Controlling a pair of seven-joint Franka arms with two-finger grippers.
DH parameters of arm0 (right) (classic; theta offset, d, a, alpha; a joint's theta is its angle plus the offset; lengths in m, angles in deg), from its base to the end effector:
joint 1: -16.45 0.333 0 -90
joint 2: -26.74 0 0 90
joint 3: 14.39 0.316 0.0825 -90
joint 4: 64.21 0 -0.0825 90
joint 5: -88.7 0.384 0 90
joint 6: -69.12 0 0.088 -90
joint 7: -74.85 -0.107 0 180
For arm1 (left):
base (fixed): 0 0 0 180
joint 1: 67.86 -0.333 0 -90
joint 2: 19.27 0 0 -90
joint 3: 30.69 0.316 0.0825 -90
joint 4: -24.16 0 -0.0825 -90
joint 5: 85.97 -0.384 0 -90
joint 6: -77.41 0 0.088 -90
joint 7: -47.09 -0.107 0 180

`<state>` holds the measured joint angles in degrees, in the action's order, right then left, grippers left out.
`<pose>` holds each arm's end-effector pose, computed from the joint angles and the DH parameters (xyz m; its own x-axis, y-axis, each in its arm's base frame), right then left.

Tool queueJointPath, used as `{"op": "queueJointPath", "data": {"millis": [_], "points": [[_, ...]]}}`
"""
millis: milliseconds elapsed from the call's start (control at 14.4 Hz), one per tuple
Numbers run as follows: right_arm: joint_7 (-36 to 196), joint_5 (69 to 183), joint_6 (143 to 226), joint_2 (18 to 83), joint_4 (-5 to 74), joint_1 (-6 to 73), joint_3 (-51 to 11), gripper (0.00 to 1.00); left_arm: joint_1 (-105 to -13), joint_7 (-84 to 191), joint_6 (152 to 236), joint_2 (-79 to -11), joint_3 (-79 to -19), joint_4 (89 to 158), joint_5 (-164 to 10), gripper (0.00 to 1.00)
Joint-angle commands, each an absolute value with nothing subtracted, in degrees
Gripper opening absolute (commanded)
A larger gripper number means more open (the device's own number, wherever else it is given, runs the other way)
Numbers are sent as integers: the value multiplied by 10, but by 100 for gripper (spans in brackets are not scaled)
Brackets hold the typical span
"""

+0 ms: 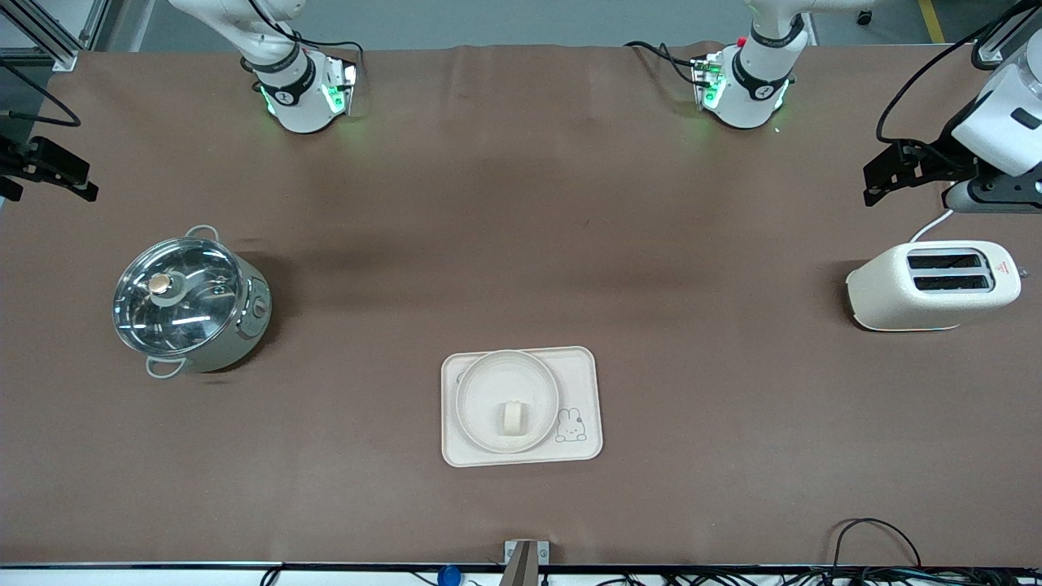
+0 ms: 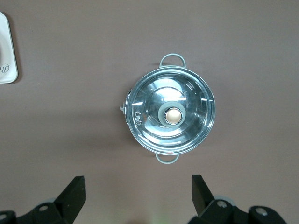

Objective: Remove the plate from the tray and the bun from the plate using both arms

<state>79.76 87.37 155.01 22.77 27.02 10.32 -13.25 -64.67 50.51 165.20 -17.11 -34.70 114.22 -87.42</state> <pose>0.5233 -0.0479 0.6457 0.9997 -0.0031 -0.0259 -0.0026 -0.9997 0.0224 0.5351 -0.0656 0.6412 0.9979 -0.0649 -0.0003 -0.0649 -0.9975 -0.0280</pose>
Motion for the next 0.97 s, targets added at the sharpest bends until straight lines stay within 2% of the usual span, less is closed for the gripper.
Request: {"op": "queueJointPath", "data": {"millis": [0,277,902], "points": [[800,882,1553,212,286,100,-132,100,-649,495,1650,-177,-346,1128,-863,100],[800,883,1554,217,259,98,-133,100,-649,495,1650,-181,-346,1128,-863,100],[800,882,1554,223,259,99,-133,100,-651,495,1654,-187,-345,1128,-863,100]]}}
